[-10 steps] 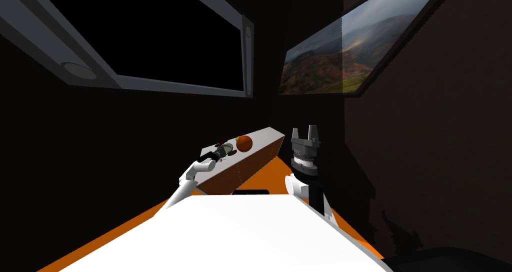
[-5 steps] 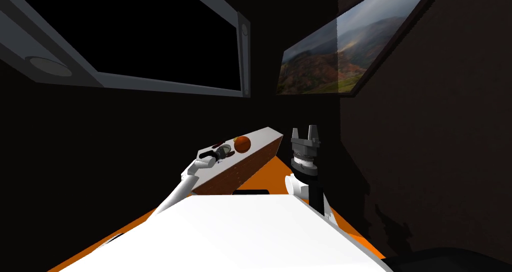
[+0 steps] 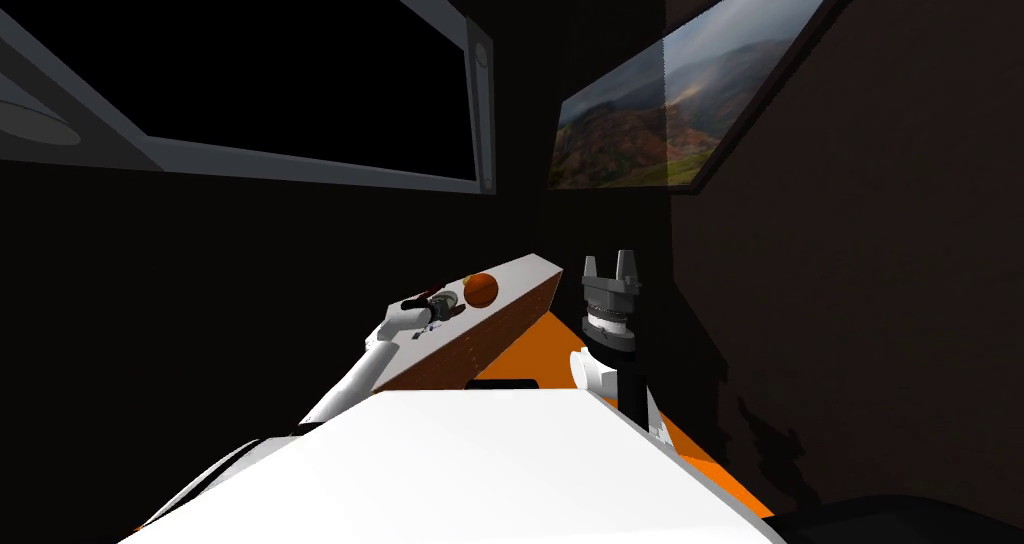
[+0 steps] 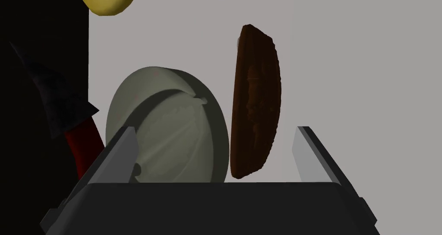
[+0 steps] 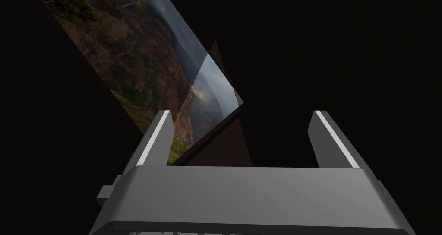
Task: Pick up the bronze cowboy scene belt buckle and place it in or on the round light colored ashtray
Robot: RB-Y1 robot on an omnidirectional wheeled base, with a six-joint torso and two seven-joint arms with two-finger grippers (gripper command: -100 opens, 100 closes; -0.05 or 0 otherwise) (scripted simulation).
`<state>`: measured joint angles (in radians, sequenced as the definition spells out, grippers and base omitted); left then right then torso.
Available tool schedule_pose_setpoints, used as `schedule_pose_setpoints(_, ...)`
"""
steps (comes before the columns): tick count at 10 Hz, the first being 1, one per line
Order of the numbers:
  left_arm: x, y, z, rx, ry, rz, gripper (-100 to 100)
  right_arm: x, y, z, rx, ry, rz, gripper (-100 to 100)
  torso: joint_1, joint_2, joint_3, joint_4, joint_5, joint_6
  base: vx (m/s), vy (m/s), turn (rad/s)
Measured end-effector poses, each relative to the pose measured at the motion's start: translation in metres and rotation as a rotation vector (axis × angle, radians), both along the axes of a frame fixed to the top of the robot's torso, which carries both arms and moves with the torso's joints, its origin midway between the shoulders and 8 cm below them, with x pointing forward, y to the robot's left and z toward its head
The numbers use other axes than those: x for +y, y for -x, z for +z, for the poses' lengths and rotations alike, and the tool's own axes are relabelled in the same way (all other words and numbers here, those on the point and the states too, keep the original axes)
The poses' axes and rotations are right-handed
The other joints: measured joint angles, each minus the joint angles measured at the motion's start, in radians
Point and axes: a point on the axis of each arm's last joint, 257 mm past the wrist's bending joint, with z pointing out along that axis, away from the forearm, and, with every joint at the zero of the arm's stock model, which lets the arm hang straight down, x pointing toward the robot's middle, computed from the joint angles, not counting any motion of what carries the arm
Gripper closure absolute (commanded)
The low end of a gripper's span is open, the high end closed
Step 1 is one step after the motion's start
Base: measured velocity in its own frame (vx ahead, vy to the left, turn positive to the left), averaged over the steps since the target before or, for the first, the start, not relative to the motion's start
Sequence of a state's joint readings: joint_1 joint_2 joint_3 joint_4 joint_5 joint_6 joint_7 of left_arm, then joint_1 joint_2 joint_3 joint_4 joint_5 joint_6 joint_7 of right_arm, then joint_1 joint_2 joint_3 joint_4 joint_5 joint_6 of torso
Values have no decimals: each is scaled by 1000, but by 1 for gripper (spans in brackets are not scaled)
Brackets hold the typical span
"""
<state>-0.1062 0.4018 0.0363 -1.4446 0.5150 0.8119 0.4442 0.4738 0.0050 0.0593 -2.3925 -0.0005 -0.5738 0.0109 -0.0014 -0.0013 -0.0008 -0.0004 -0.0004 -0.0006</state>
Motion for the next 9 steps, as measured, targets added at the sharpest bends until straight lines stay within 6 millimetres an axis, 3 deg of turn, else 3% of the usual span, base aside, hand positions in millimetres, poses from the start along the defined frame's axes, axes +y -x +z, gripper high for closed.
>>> schedule_pose_setpoints(9,10,26,-30,263,105,52,-100,0,0,0,0,0,0,0,0,1,0,0,0,0,20,-10,-52)
